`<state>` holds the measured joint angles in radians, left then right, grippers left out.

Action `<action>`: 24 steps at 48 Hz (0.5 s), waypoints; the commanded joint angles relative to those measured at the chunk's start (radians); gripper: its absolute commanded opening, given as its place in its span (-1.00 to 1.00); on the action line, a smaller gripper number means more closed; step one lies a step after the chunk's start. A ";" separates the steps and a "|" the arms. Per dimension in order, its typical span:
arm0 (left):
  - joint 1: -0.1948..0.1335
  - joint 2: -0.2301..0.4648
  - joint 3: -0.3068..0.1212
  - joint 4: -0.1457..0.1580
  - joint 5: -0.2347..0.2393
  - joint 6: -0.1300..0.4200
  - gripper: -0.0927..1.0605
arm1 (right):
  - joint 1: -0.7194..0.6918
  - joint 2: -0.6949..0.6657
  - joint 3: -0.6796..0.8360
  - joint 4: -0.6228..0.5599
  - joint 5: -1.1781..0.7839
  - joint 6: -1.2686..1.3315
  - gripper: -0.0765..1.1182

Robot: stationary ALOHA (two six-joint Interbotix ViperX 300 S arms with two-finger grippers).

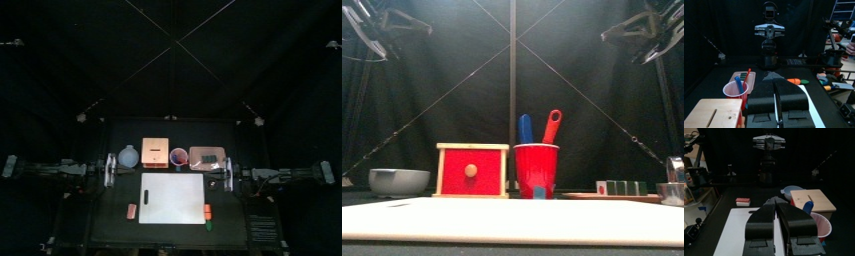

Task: Place sushi on board then cut the sushi with the knife then place the pieces on the plate
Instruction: Place the sushi on the board

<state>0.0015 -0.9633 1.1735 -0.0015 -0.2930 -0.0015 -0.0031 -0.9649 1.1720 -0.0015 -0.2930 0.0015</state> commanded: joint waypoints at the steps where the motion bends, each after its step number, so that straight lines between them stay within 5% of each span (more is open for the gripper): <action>1: -0.005 0.060 -0.008 -0.002 -0.021 0.000 -0.95 | -0.006 0.028 -0.002 0.008 0.005 0.006 -0.87; 17: -0.009 0.258 -0.028 0.000 -0.025 0.005 -0.86 | -0.209 0.176 -0.063 0.095 0.391 0.020 -0.74; 24: -0.009 0.305 -0.037 -0.002 -0.025 0.003 -0.86 | -0.321 0.229 -0.126 0.043 0.618 0.012 -0.49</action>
<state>-0.0046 -0.6734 1.1674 -0.0015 -0.3083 0.0015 -0.2807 -0.7501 1.0968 0.0644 0.2362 0.0169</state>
